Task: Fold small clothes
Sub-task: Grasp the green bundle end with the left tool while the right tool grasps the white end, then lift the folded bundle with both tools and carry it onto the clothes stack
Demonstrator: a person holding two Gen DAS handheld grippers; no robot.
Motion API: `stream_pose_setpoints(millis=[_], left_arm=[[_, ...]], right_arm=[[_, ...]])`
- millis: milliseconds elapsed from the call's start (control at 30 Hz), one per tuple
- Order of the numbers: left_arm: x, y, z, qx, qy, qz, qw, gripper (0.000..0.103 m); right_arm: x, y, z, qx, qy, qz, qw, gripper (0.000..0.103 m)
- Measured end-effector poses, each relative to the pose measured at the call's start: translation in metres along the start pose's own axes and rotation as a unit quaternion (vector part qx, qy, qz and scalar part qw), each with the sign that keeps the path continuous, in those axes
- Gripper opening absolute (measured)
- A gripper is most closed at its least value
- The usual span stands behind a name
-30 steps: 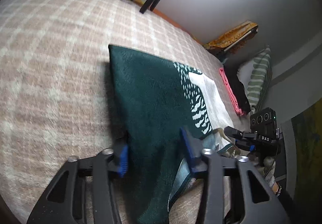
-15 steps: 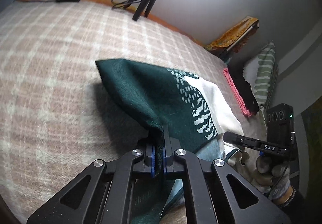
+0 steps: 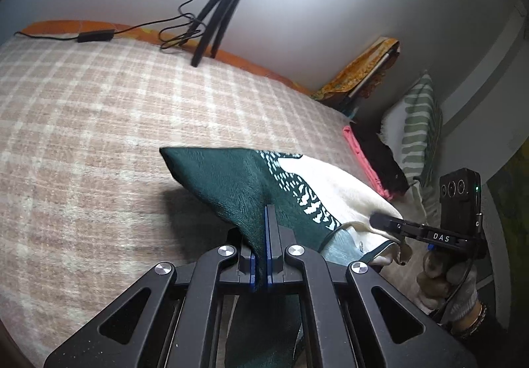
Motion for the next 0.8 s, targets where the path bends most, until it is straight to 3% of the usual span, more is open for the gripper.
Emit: stream_pose_setpoints(millis=[367, 800], left_arm=[[-0.070, -0.008, -0.022, 0.001, 0.030, -0.050, 0.9983, 0.002], [-0.162, -0.070, -0.065, -0.016, 0.065, -0.108, 0.9919, 0.002]], right_arm=[[-0.010, 0.006, 0.060, -0.035, 0.032, 0.017, 0.999, 0.002], [-0.075, -0.037, 0.154, -0.100, 0.098, 0.032, 0.990, 0.002]])
Point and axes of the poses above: each gripper's, at about its wrist camera, not at the fingertips, and z roughly against the way its jaws point, x to its left, y to its underside, the point moved 4 cm from there along -z, roughly the way its jaws point, and after that the axes turned 10 degrees about x, right-handed, at the moved point
